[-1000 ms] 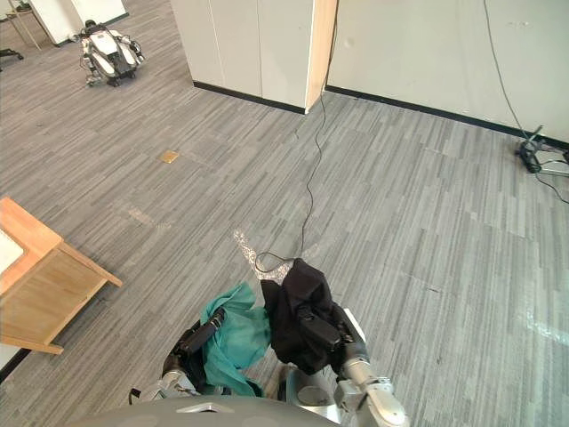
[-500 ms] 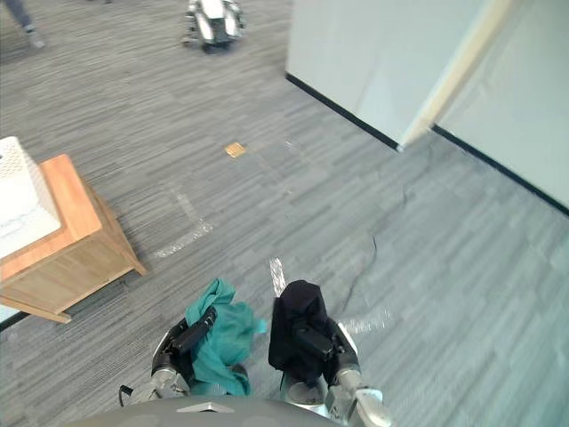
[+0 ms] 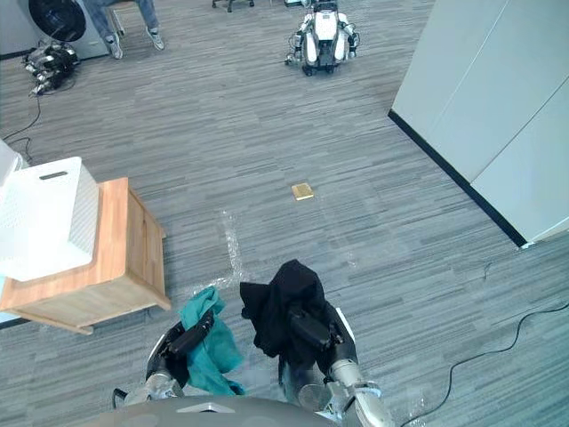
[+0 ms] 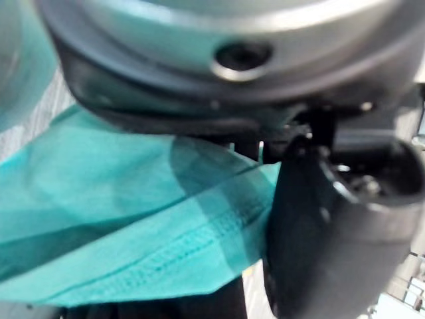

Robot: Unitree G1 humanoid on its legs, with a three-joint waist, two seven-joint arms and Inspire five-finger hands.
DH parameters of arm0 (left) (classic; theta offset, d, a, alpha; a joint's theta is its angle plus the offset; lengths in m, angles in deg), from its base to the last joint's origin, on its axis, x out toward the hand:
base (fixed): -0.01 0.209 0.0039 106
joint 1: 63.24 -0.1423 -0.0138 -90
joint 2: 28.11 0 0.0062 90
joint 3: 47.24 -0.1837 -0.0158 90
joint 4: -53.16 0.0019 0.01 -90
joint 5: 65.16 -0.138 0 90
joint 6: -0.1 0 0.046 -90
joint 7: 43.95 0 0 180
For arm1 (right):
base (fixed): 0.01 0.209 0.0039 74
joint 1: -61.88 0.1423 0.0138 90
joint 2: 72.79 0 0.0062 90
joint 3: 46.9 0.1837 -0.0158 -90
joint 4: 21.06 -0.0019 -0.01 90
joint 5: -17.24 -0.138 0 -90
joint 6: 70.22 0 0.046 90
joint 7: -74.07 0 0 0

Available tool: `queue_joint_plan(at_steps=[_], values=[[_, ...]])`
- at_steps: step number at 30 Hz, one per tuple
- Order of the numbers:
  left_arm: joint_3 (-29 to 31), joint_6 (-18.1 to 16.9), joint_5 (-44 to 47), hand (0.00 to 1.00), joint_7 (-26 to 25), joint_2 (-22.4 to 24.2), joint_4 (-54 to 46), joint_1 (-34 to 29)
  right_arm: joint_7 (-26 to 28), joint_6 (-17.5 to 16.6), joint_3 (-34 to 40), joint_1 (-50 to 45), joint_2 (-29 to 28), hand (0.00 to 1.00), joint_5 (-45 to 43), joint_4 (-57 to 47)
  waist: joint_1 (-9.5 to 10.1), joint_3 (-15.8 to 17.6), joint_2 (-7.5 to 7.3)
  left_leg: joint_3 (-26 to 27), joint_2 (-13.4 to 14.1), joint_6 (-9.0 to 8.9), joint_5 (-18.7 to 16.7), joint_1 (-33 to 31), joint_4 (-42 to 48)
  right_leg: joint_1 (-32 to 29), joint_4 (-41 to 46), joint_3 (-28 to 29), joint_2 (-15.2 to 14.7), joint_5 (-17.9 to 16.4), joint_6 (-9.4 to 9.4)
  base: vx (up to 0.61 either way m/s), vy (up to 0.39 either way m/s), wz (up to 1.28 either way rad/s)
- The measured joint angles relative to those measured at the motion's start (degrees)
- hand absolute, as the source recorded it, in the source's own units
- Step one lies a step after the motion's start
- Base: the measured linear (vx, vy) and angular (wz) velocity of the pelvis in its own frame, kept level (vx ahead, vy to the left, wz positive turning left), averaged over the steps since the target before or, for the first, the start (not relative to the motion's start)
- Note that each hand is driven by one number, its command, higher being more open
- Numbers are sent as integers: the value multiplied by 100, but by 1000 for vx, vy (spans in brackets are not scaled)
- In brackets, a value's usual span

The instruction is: Tidy up the quilt and then pick up the clothes from the bed and put them into the laundry hamper

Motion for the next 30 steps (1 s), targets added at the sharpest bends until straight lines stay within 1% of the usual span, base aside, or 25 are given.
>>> queue_joint_plan(at_steps=[1, 2, 4, 6, 7, 8, 9, 10, 11, 12, 13, 14, 16, 18, 19, 20, 21, 22, 23, 25, 26, 27, 28, 29, 30], values=[[-28, -2, 0, 0, 35, 7, -19, 16, -7, 0, 36, -10, 2, 0, 7, -24, -16, -3, 12, 118, 129, 29, -52, -251, 424, 180, -134, -24, 49, -24, -40, 426, -203, 18], [-65, -1, 0, 0, 96, 19, -63, 21, -9, 1, 87, -25, 9, 0, 31, -23, -9, 17, -15, 328, 337, 189, -229, -697, 1033, 524, -365, -72, 84, -95, -149, 412, -192, 23], [-103, -1, 1, 0, 150, 24, -45, 28, 6, -9, 150, -82, 16, 0, 86, 49, 28, 42, -53, 495, 345, 234, -577, -1227, 1215, 1012, -707, -135, 71, -192, -299, 408, -173, 15], [-122, -2, 0, 0, 203, 29, -43, 6, 25, -20, 232, -109, 24, 0, 93, 277, 148, 40, -52, 918, 235, 224, -1057, -1701, 355, 1564, -1105, -151, 37, -295, -364, 406, -97, 6], [-122, -3, 0, 0, 217, 33, -45, -18, 51, -19, 256, -130, 26, 0, 94, 321, 153, 41, -57, 1077, 183, 245, -1120, -1734, -86, 1676, -1179, -179, 6, -330, -358, 390, -18, 24], [-138, -4, -2, 0, 242, 40, -47, -51, 83, -19, 311, -192, 36, 0, 95, 353, 141, 41, -69, 1413, 41, 235, -1166, -1770, -1103, 1868, -1269, -280, -98, -393, -296, 436, 3, 44], [-172, -6, -4, 0, 250, 56, -47, -66, 116, -18, 366, -234, 63, 0, 95, 394, 125, 36, -79, 1739, -164, 230, -1058, -1764, -2179, 2079, -1375, -383, -183, -467, -219, 458, 13, 48], [-188, -6, -4, 0, 249, 71, -48, -69, 127, -18, 392, -231, 78, 0, 95, 421, 126, 36, -81, 1872, -260, 231, -897, -1762, -2662, 2177, -1447, -429, -219, -498, -150, 488, 20, 48], [-236, -8, -5, 0, 245, 81, -48, -105, 143, -18, 446, -219, 87, 0, 93, 476, 149, 37, -81, 2094, -370, 218, -538, -1777, -3338, 2351, -1558, -507, -252, -560, -13, 507, 40, 38], [-271, -9, -10, 0, 237, 80, -48, -135, 174, -18, 480, -206, 88, 0, 93, 591, 161, 38, -83, 2256, -408, 282, -135, -1764, -3690, 2538, -1617, -576, -258, -632, 114, 509, 50, 41], [-320, -39, -28, 0, 228, 65, -50, -141, 184, -18, 500, -194, 85, 0, 92, 668, 169, 33, -84, 2345, -416, 387, 230, -1706, -3831, 2715, -1637, -646, -263, -707, 240, 538, 71, 33], [-374, -40, -30, 0, 209, 41, -6, -143, 184, -19, 505, -139, 82, 0, 91, 801, 228, -24, -160, 2444, -521, 923, 416, -1548, -3926, 2857, -1607, -636, -367, -785, 376, 438, 65, 19], [-379, -40, -32, 0, 170, 71, 85, -91, 167, -19, 449, 25, 84, 0, 91, 1044, 289, -102, -204, 2462, -613, 1325, 237, -1454, -3933, 2716, -1164, -625, -468, -747, 463, 501, 94, 9], [-378, -49, -49, 0, 104, 21, 102, -94, 79, -18, 359, 143, 36, 0, 90, 1148, 289, -136, -246, 2409, -679, 1363, 11, -1191, -3970, 2244, 160, -639, -619, -667, 601, 515, 110, 19], [-386, -99, -158, 0, 58, -117, 134, -90, 67, -19, 207, 180, -28, 0, 91, 1173, 256, -125, -444, 2268, -871, 1400, -100, -796, -4187, 1663, 1834, -684, -913, -195, 968, 468, 78, 39], [-416, -131, -253, 0, 46, -193, 177, -63, 63, -19, 166, 175, -73, 0, 91, 1183, 207, -119, -529, 2152, -956, 1422, -150, -634, -4275, 1424, 2443, -701, -1031, 207, 953, 543, 65, 78], [-489, -188, -296, 0, 8, -300, 306, -7, 60, -19, 114, 145, -147, 0, 93, 1196, 107, -114, -606, 1912, -1056, 1455, -297, -367, -4288, 1064, 3379, -798, -1263, 170, 665, 421, 9, 92], [-502, -189, -297, 0, -64, -364, 378, 10, 54, -21, 65, 95, -167, 0, 99, 1196, 83, -103, -566, 1693, -1060, 1445, -422, -119, -4290, 777, 3739, -791, -1342, -45, 391, 410, 0, 95], [-495, -199, -295, 0, -97, -392, 377, 3, 55, -21, 37, 67, -169, 0, 104, 1188, 62, -103, -549, 1555, -1052, 1431, -468, -18, -4308, 651, 3753, -793, -1340, -137, 332, 386, -35, 108], [-480, -307, -276, 0, -155, -507, 372, 26, 56, -21, -36, 10, -185, 0, 152, 1174, -53, -108, -534, 1051, -1043, 1420, -520, 208, -4393, 270, 3285, -728, -1321, -462, 350, 327, -80, 126], [-475, -311, -271, 0, -172, -587, 332, 62, 59, -32, -57, -20, -189, 0, 250, 1145, -86, -114, -504, 705, -1012, 1374, -567, 252, -4395, 23, 2605, -496, -1186, -586, 395, 407, -176, 148], [-475, -310, -253, 0, -194, -665, 297, 88, 74, -32, -56, -38, -184, 0, 263, 1081, -129, -111, -481, 370, -987, 1340, -629, 274, -4366, -149, 1775, -119, -993, -569, 417, 337, -153, 147], [-475, -299, -243, 0, -219, -691, 297, 103, 86, -32, -60, -36, -185, 0, 261, 1071, -144, -105, -463, 179, -967, 1308, -663, 299, -4359, -187, 1365, 107, -869, -548, 447, 330, -197, 152], [-463, -280, -245, 0, -240, -711, 298, 106, 93, -45, -68, -47, -184, 0, 251, 1034, -188, -110, -417, -206, -920, 1258, -772, 327, -4291, -249, 635, 606, -643, -447, 556, 330, -270, 162], [-460, -272, -252, 0, -225, -710, 295, 109, 95, -94, -114, -110, -180, 0, 244, 966, -194, -92, -369, -580, -885, 1180, -968, 333, -4091, -255, 103, 1072, -469, -329, 741, 394, -337, 159]])
